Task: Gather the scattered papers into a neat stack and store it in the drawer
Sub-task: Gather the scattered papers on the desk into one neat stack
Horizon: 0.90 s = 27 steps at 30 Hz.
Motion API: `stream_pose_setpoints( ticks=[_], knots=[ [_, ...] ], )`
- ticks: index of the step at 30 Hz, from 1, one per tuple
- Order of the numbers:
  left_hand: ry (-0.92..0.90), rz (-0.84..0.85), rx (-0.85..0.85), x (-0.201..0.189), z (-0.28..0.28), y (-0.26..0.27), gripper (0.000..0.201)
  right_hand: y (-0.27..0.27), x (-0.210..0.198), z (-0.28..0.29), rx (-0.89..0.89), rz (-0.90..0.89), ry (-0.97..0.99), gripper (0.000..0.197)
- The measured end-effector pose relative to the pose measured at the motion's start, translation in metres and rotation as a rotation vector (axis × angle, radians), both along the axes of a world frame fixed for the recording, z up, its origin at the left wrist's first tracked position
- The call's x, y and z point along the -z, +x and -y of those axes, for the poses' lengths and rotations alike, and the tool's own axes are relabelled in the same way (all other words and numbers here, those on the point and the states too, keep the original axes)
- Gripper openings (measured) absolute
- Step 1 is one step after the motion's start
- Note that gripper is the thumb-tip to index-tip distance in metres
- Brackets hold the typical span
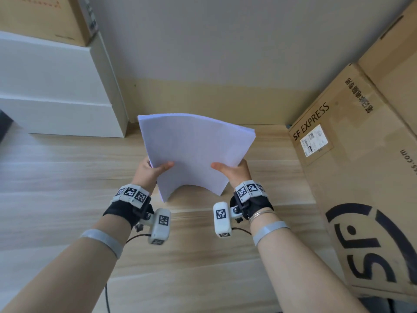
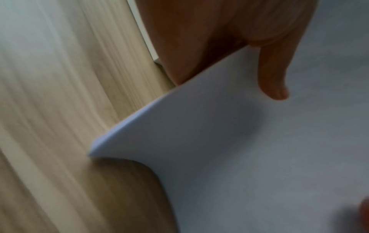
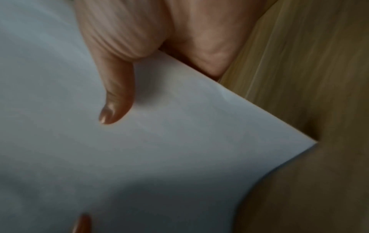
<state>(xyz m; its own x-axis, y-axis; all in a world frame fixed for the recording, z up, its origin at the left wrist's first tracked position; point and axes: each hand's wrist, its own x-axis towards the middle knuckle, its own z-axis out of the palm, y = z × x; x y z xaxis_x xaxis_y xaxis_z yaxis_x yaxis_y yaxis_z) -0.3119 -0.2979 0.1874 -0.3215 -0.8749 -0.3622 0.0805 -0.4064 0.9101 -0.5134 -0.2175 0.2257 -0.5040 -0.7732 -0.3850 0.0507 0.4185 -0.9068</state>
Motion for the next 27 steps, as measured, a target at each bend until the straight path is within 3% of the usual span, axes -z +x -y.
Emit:
stream_pose_setpoints(
  ticks=[3,4,7,12,17,22,27],
  knots=[
    [-0.019,0.136,-0.008,0.001,-0.005,-0.004,0.023,0.007,0.015,-0.003,0.025,0.016,0.060,0.054],
    [-0.047,0.162,-0.026,0.000,-0.005,-0.004,0.013,0.006,0.017,-0.002,0.042,0.016,0.052,0.053],
    [-0.109,0.170,0.004,0.004,-0.004,-0.001,0.024,0.000,0.015,-0.002,0.040,0.025,0.035,0.044],
    [-0.090,0.203,0.025,0.015,-0.014,-0.001,0.022,0.005,0.030,-0.004,0.016,0.013,0.090,0.053],
    [-0.051,0.209,-0.003,0.017,-0.014,-0.002,0.021,0.006,0.033,-0.003,-0.029,0.011,0.060,0.027],
    [-0.023,0.354,-0.011,0.016,-0.009,-0.001,0.002,0.005,0.032,0.004,-0.036,-0.025,0.088,0.014],
    [-0.014,0.418,0.118,0.008,-0.015,0.014,0.021,0.006,0.032,0.003,-0.129,-0.060,0.141,0.028]
  ],
)
